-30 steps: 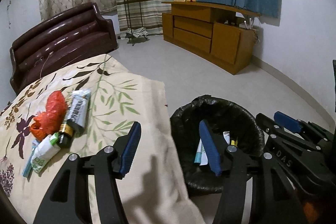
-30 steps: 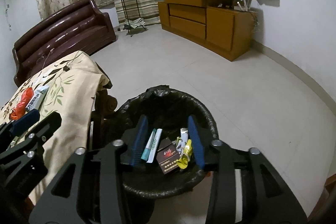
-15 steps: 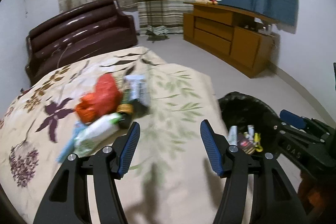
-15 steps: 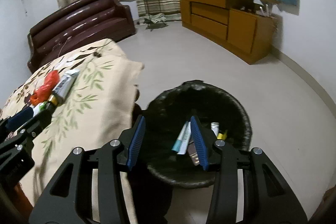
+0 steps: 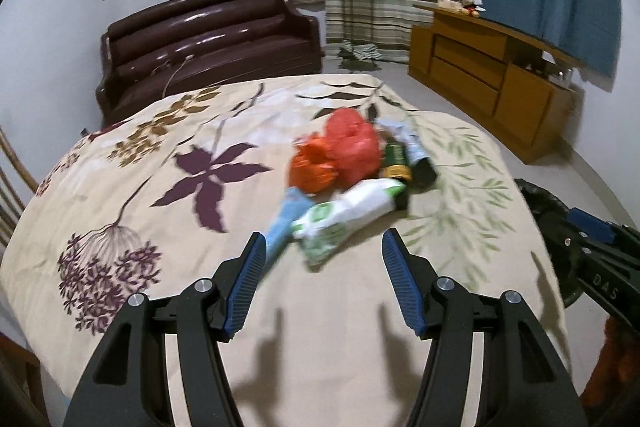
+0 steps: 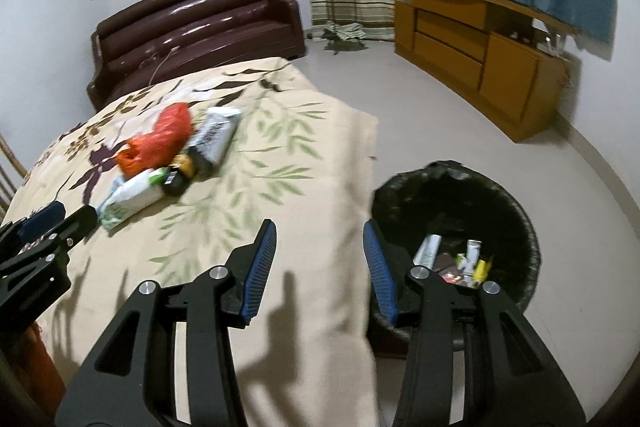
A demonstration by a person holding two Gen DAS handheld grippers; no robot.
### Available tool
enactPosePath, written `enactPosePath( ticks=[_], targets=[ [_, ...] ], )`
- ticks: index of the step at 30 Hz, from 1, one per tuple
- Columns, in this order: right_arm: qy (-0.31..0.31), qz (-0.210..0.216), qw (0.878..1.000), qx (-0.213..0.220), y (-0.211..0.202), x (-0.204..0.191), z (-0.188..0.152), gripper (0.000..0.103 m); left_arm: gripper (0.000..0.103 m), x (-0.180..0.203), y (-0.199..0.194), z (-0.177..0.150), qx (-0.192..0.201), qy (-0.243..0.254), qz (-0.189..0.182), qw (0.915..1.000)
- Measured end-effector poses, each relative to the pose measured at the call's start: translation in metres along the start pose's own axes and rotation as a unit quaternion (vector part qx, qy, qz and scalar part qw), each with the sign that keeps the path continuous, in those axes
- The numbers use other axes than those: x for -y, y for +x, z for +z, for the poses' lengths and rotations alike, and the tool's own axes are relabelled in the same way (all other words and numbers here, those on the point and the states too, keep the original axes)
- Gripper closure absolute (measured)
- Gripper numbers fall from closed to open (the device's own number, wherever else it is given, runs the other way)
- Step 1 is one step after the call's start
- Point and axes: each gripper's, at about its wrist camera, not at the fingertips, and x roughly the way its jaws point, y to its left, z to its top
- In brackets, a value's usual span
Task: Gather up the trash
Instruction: 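Move both open tools back over the bed toward the remaining trash, then grasp the blue tube with the left tool while the right tool grasps the white-green bag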
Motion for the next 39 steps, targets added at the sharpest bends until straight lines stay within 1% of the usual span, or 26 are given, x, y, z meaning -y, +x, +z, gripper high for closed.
enactPosePath(
  ticks=[5,7,12,20,25,29,31,34,35,37,39],
  targets=[
    [-0.017,0.01,1.0,-0.002,0.0,-0.023,0.002,0.059,0.044,-0.019,0.006,-0.005,-0.011,-0.005,0.009,0.9999],
    [-0.022,0.011,1.0,-0.002,0.0,-0.029,0.002,0.059,0.044,-0.024,0.009,-0.007,-0.016,-0.009,0.005,0.9998],
    [-0.027,0.01,1.0,-0.006,0.001,-0.037,0.002,0.059,0.044,-0.027,0.014,-0.007,-0.019,-0.001,0.004,0.9998],
    [-0.035,0.018,0.999,-0.009,0.004,-0.048,0.005,0.059,0.044,-0.045,0.029,-0.006,-0.039,-0.006,0.012,0.9991],
    [-0.045,0.024,0.999,-0.01,0.006,-0.061,0.007,0.059,0.044,-0.051,0.041,-0.007,-0.06,-0.003,-0.011,0.9982],
    [-0.051,0.026,0.998,-0.014,0.009,-0.07,0.006,0.059,0.044,-0.048,0.047,-0.004,-0.063,0.011,-0.025,0.9976],
    [-0.054,0.027,0.998,-0.015,0.009,-0.073,0.006,0.059,0.052,-0.049,0.051,-0.004,-0.07,0.011,-0.031,0.997],
    [-0.059,0.029,0.998,-0.016,0.01,-0.079,0.007,0.059,0.068,-0.049,0.051,-0.005,-0.072,0.013,-0.038,0.9966],
    [-0.06,0.029,0.998,-0.016,0.01,-0.081,0.007,0.059,0.076,-0.049,0.05,-0.005,-0.07,0.017,-0.037,0.9967],
    [-0.064,0.031,0.997,-0.017,0.011,-0.085,0.008,0.059,0.08,-0.05,0.05,-0.005,-0.067,0.022,-0.038,0.9968],
    [-0.067,0.033,0.997,-0.019,0.013,-0.091,0.008,0.059,0.091,-0.052,0.049,-0.006,-0.066,0.019,-0.041,0.9968]
  ],
)
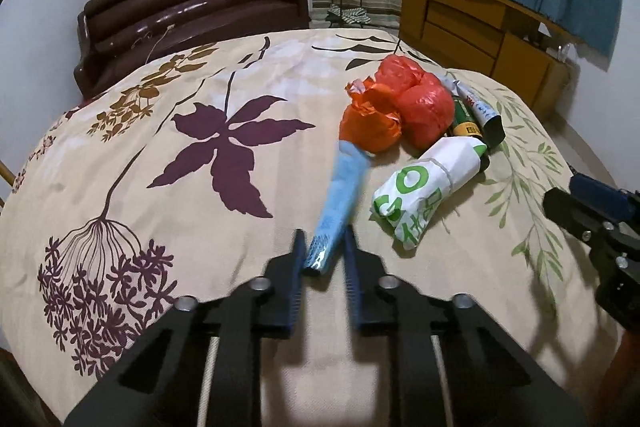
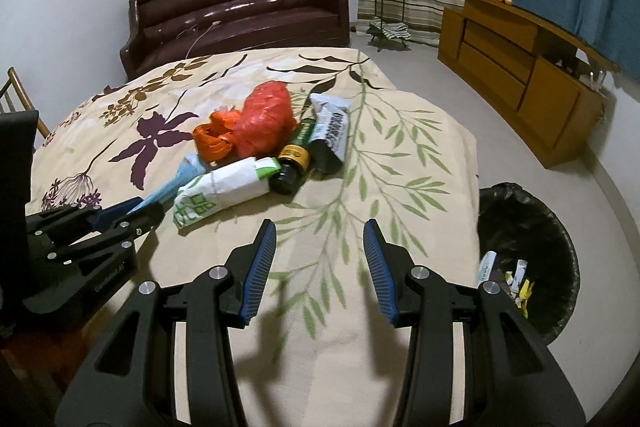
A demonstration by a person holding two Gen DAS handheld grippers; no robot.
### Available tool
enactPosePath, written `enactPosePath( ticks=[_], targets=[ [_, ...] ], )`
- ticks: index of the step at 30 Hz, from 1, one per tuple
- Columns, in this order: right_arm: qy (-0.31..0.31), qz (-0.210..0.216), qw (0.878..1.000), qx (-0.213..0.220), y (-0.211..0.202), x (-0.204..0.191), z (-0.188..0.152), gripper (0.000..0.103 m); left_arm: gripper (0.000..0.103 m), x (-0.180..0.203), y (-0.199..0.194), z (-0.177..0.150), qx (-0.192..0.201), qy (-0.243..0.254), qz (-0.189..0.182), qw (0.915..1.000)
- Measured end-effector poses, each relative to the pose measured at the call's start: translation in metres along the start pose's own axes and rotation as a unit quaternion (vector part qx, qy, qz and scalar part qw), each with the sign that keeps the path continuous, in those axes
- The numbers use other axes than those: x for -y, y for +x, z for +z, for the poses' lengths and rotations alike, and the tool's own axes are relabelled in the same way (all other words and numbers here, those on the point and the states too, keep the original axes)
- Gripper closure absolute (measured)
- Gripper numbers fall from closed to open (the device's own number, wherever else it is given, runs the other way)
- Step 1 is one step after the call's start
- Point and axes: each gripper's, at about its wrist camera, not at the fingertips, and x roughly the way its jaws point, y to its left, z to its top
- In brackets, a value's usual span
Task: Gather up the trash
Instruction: 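Grasp the blue tube with the left tool while the right tool grasps the white-green bag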
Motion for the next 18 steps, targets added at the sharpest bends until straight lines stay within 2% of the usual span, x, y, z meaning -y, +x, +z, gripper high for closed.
enactPosePath(
  ticks=[18],
  targets=[
    [-0.026,0.017,0.999,-0.02,0.023,-0.072,0.011,0.058,0.092,-0.069,-0.021,-0.009,0.021,-0.045,0.016,0.9987]
  ],
)
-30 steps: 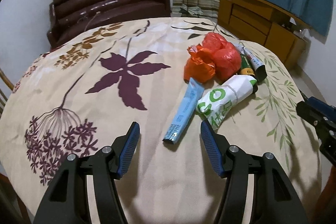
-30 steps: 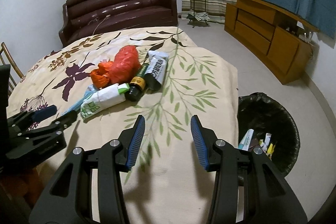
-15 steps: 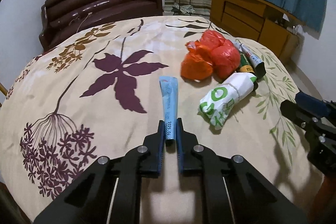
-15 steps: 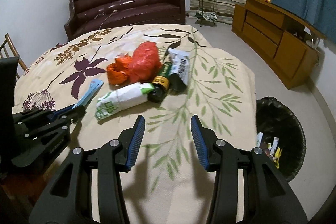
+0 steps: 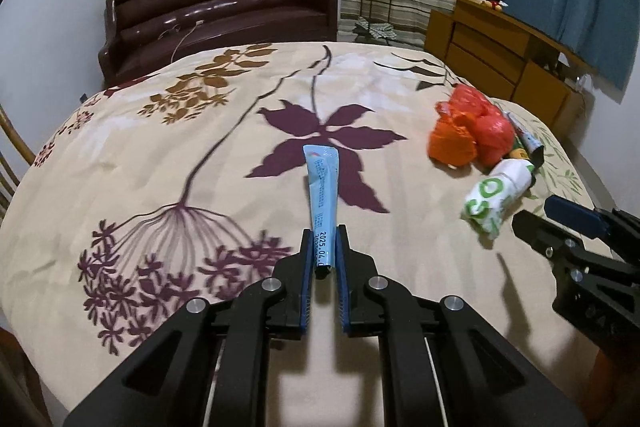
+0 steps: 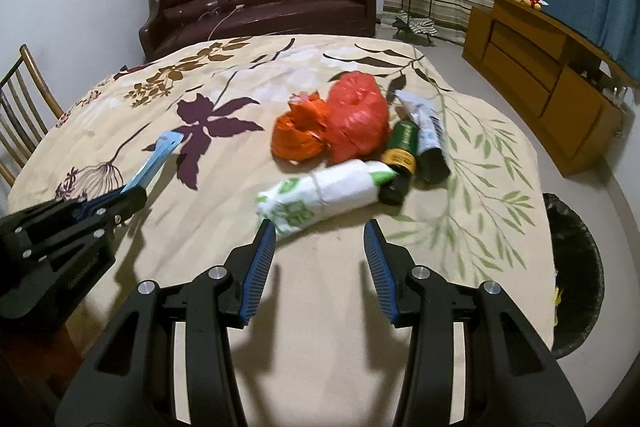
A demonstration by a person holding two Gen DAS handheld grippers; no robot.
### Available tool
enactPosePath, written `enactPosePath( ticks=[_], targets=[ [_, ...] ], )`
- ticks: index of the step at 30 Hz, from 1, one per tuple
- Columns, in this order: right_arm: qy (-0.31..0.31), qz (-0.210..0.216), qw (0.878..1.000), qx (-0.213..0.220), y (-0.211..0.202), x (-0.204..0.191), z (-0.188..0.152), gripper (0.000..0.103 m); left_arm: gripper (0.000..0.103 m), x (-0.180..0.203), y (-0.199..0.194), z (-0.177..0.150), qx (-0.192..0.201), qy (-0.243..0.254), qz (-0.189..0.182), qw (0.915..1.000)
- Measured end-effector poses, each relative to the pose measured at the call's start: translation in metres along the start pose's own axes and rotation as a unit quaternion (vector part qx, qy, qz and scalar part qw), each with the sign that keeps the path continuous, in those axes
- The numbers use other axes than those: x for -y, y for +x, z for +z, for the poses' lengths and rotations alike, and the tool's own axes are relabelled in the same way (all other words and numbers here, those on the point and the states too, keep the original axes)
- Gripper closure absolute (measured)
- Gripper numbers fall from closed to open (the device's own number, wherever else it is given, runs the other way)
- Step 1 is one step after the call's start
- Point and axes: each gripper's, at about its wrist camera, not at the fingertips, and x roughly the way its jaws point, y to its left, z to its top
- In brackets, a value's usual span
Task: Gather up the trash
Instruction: 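Grasp the blue tube with the left tool while the right tool grasps the white-green bag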
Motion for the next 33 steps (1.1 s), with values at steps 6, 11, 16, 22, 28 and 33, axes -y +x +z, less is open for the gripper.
enactPosePath(
  ticks=[6,11,16,22,28,33],
  targets=[
    [0.001,-0.022,1.0,0.014,0.006,-0.017,0.014,0.044,0.092,-0.014,0.0,0.0,0.001,-0.004,-0.01,0.9999],
    [-0.012,-0.062,0.998,-0.004,0.023,-0.022,0.01,0.044,0.092,-0.014,0.004,-0.002,-0.004,-0.001,-0.024,0.9997],
    [-0.007,-0.079,0.997,-0.015,0.019,-0.008,0.0,0.044,0.091,-0.012,0.008,-0.002,-0.009,0.002,-0.036,0.9993],
    [0.023,-0.097,0.995,-0.031,0.014,0.024,-0.012,0.044,0.091,-0.012,0.011,-0.001,-0.01,0.002,-0.038,0.9992],
    [0.046,-0.088,0.995,-0.03,0.003,0.04,-0.016,0.044,0.091,-0.014,0.01,0.001,-0.008,-0.001,-0.034,0.9994],
    [0.049,-0.076,0.996,-0.015,-0.001,0.037,-0.004,0.044,0.092,-0.017,0.008,0.007,0.0,-0.005,-0.027,0.9996]
  ],
)
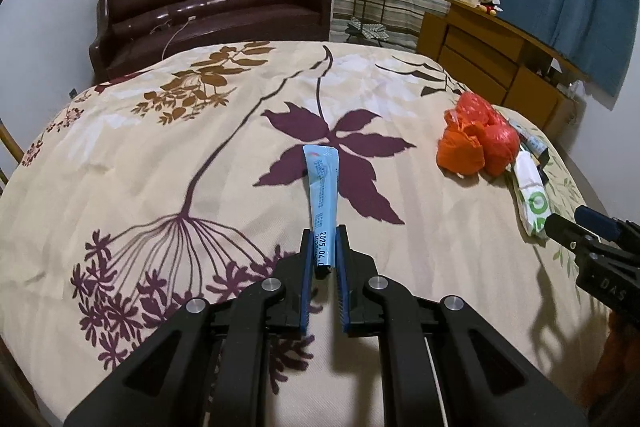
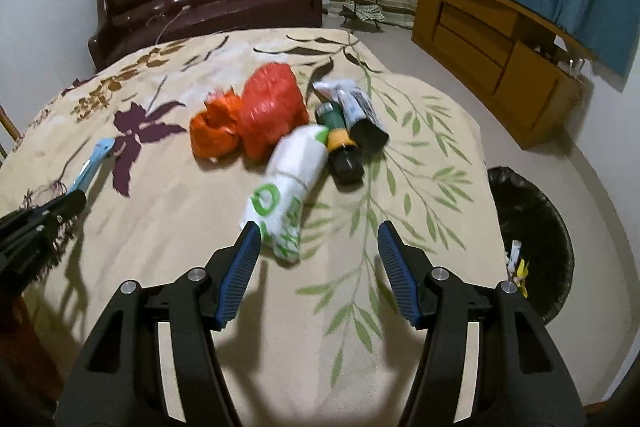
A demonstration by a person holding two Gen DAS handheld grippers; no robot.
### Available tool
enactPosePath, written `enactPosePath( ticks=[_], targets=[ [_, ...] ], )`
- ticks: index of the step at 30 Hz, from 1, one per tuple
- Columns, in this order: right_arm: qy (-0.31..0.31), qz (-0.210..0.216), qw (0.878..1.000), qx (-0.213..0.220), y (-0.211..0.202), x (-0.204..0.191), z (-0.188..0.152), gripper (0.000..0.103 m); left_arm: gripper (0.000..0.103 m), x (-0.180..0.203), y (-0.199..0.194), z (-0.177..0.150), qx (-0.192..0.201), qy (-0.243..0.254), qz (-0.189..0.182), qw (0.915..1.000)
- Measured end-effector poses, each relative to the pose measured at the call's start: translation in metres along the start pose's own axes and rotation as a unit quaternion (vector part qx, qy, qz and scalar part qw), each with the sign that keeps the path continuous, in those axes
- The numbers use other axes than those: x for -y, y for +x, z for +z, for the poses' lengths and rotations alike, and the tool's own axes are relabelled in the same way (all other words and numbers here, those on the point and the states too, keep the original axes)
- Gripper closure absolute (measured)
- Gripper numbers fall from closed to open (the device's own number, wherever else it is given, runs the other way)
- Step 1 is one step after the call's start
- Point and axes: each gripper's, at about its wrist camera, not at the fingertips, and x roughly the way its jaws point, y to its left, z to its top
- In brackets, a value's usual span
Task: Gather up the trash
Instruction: 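Grasp the blue tube with the left tool while the right tool grasps the white-green bag, then carry the white-green bag and blue tube over the bin and release both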
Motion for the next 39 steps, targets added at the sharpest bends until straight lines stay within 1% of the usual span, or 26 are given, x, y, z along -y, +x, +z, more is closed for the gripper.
enactPosePath(
  ticks=[4,10,12,13,14,15,17,28,33,39],
  targets=[
    [-0.003,0.005,1.0,0.0,0.008,-0.009,0.009,0.044,0.091,-0.002,0.001,0.005,0.006,0.001,0.007,1.0],
    [-0.007,0.004,1.0,-0.02,0.029,-0.016,0.016,0.044,0.091,-0.004,0.006,0.006,0.002,-0.001,0.011,0.9999],
    [-0.006,0.005,1.0,-0.027,0.033,-0.015,0.015,0.052,0.091,-0.005,0.008,0.005,-0.001,-0.002,0.011,0.9999],
    [-0.006,0.007,1.0,-0.028,0.033,-0.015,0.014,0.053,0.091,-0.005,0.009,0.004,-0.002,-0.002,0.011,0.9999],
    [-0.009,0.005,1.0,-0.027,0.033,-0.015,0.014,0.057,0.091,-0.005,0.009,0.004,-0.003,-0.002,0.011,0.9999],
    [-0.011,0.008,1.0,-0.026,0.032,-0.015,0.014,0.064,0.091,-0.005,0.01,0.003,-0.004,-0.002,0.012,0.9999],
    [-0.015,0.01,0.999,-0.026,0.03,-0.016,0.012,0.071,0.091,-0.004,0.01,0.003,-0.004,-0.002,0.012,0.9999],
    [-0.023,0.034,0.999,-0.015,0.011,-0.004,-0.007,0.072,0.092,0.009,0.001,-0.004,-0.001,-0.005,0.014,0.9999],
    [-0.016,0.033,0.999,-0.008,0.001,0.013,-0.015,0.072,0.092,0.026,-0.005,-0.008,0.003,-0.002,0.01,0.9999],
    [-0.004,0.025,1.0,0.005,-0.01,0.041,-0.022,0.072,0.092,0.055,-0.01,-0.01,0.009,0.008,0.0,0.9999]
  ],
)
